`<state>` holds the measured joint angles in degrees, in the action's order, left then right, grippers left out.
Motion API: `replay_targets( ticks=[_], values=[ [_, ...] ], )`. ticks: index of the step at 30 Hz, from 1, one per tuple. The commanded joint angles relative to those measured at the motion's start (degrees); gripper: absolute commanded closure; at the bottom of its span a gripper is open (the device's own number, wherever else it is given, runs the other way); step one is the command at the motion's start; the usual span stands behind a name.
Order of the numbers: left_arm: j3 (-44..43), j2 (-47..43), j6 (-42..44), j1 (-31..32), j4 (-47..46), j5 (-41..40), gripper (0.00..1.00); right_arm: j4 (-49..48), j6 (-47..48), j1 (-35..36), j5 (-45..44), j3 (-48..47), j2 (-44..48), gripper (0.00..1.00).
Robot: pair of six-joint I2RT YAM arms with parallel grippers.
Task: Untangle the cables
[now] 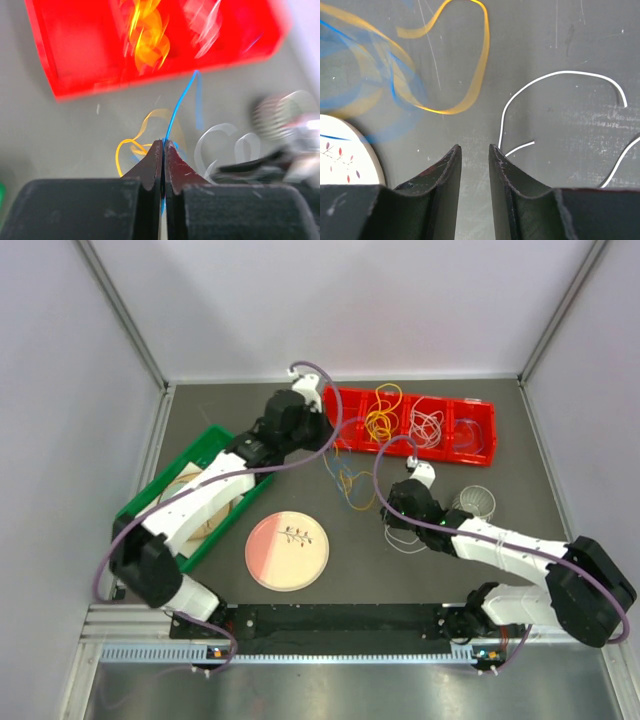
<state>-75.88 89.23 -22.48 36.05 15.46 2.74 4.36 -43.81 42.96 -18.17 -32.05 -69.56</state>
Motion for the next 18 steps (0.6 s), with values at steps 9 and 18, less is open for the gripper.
replay_targets(
  ticks=[9, 18],
  values=[
    [-1.9, -8.6, -1.4, -0.2, -2.8, -0.9, 1.0, 2.4, 5.7, -2.1, -1.9, -10.1, -7.7, 0.54],
    [-4.4, -11.4, -3.9, -0.2, -2.8, 1.0, 1.0, -3.7, -0.8, -2.1, 5.3, -17.8, -16.3, 0.44]
  ],
)
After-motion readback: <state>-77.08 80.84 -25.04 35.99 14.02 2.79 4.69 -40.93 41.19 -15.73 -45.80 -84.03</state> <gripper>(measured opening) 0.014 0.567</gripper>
